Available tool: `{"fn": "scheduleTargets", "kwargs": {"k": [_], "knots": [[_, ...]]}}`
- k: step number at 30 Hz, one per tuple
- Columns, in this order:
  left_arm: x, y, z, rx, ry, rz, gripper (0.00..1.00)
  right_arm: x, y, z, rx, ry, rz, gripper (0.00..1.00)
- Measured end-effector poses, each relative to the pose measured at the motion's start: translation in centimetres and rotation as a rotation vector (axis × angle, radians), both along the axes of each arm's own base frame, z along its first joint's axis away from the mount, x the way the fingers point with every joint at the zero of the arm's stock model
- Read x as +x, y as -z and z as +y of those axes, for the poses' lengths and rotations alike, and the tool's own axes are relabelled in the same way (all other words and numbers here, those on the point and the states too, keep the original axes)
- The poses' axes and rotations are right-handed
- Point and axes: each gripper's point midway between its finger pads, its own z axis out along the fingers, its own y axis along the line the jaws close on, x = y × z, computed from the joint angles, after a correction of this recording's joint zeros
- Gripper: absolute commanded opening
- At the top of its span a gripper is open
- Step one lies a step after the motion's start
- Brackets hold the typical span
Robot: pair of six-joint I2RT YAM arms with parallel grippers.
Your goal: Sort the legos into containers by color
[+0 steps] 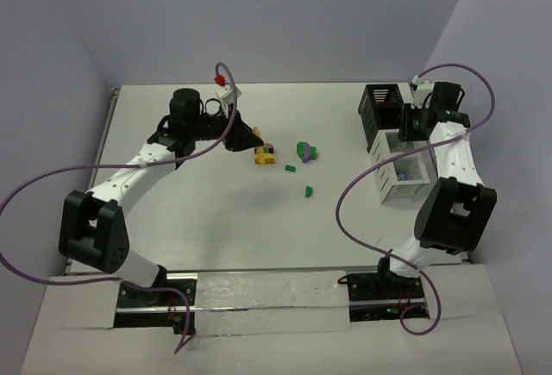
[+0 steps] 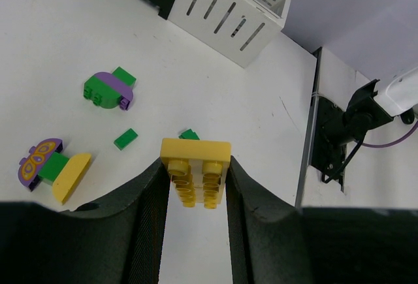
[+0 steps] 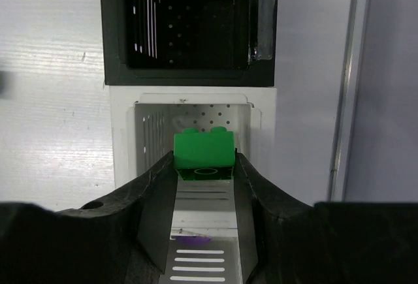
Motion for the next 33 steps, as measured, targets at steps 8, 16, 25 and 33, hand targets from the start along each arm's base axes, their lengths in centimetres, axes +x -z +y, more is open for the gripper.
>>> {"fn": "scheduleTargets", "kwargs": {"k": [8,16,25,33], "knots": [[0.4,-0.4,-0.3,-0.018,-0.008,0.012,0.0,0.3,0.5,-0.1,0.008,0.017,0.002,0.82],[0.8,-1.7,-0.3,-0.073,-0.03,0.054,0.0,-0.1,-0.4,1.9,0.084,-0.025,-0.003,0.86],[1.6,-4.0,0.1,-0.222,-0.106,0.213,0.0,-2.4,-12.0,20.0,0.243,-0.525,-0.247,0.83],[1.5,-3.6,1.0,-0.397,-0.176,0.495,0.0,-7.4,-14.4,32.4,0.384,-0.84,-0.252,0.8]]}}
